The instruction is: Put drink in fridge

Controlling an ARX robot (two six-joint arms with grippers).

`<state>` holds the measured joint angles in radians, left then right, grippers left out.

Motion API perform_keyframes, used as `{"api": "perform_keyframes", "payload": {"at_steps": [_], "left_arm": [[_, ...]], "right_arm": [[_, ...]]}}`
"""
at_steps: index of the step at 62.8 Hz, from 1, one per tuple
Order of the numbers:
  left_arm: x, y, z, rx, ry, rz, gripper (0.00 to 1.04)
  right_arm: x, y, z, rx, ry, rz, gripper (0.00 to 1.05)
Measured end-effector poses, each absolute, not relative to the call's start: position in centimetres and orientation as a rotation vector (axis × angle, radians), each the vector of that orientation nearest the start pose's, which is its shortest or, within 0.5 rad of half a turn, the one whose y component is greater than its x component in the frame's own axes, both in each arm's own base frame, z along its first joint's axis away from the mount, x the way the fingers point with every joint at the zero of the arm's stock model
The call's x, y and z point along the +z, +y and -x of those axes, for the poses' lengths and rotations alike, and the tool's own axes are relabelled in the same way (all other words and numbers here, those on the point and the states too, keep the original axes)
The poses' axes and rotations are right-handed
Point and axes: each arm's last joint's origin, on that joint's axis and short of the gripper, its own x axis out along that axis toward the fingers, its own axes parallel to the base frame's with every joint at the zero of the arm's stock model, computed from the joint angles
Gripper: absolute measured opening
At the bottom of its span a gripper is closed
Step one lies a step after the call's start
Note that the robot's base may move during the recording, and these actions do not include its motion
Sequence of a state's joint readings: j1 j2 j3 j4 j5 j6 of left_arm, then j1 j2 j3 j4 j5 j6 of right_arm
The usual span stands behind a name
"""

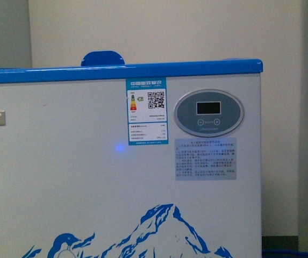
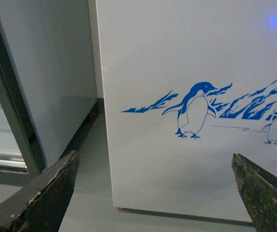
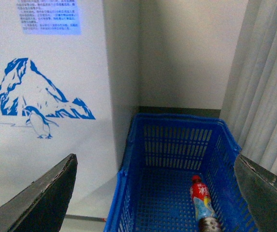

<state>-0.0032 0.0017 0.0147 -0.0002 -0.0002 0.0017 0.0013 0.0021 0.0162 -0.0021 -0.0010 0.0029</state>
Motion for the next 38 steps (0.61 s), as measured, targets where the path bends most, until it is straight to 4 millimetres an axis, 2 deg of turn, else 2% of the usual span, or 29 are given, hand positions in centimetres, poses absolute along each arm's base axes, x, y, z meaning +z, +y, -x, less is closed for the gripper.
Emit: {"api": "perform_keyframes", "payload": {"at_steps": [38], "left_arm": [[16.83,-0.03,-9.69,-0.003,-0.012,-0.002,0.97]], "right_arm": [[16.73,0.01,-9.74,-0.025,0.011,-0.014,0.97]]}}
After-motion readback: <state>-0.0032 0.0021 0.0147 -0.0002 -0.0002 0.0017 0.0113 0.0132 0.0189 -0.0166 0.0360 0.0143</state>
